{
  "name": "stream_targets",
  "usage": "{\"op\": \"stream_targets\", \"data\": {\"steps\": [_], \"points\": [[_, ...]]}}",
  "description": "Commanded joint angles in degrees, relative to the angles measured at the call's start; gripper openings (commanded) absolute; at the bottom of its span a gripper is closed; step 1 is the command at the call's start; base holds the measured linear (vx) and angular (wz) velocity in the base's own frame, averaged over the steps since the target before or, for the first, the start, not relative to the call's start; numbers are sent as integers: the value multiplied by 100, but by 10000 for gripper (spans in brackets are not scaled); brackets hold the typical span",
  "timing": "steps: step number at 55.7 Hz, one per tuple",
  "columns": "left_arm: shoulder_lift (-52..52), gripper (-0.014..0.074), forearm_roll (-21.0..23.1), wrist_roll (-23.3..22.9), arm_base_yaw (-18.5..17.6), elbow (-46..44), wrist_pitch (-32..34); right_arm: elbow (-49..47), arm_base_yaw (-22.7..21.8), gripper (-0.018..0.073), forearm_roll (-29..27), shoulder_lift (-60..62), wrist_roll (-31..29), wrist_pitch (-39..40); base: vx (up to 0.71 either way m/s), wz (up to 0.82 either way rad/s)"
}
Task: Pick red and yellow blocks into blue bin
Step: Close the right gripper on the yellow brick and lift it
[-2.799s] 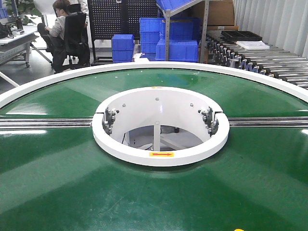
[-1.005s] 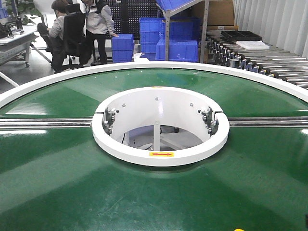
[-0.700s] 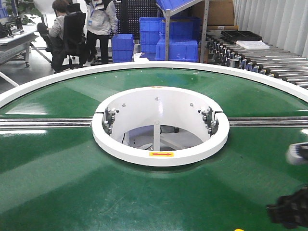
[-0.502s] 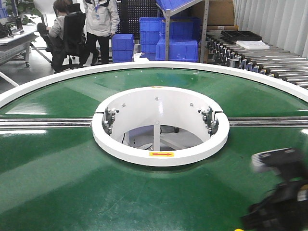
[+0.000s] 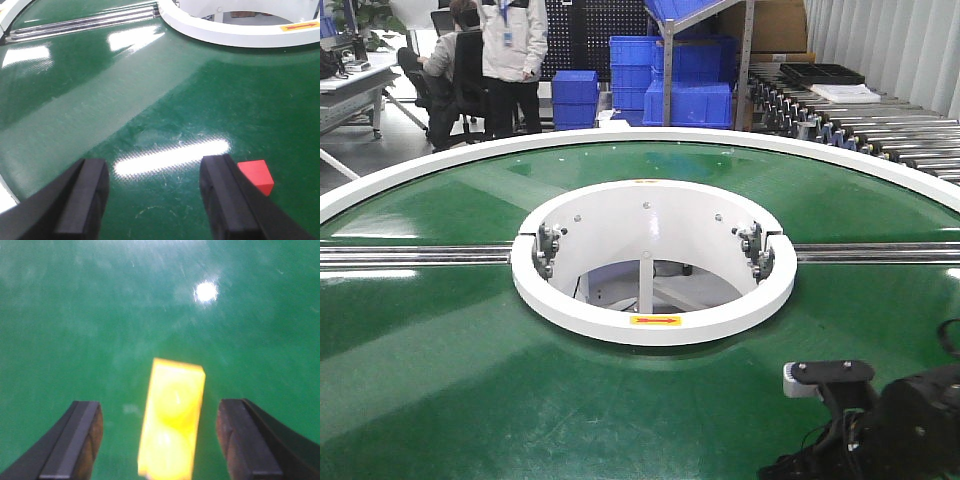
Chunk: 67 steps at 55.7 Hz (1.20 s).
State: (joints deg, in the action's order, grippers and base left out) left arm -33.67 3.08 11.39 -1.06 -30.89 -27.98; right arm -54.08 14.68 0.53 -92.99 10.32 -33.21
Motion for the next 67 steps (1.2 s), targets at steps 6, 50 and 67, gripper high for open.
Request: {"op": "stream_targets", "data": {"steps": [6,50,67], "points": [[-27,523,43,-27,8,-185,401,-533,-12,508,90,-324,96,-151,0,0],[-27,523,43,-27,8,-207,394,-834,-12,-14,355,-250,-218,-685,0,0],[-87,523,596,164,8,-334,307,-197,-12,-9,413,2115,-215,545,0,0]]}}
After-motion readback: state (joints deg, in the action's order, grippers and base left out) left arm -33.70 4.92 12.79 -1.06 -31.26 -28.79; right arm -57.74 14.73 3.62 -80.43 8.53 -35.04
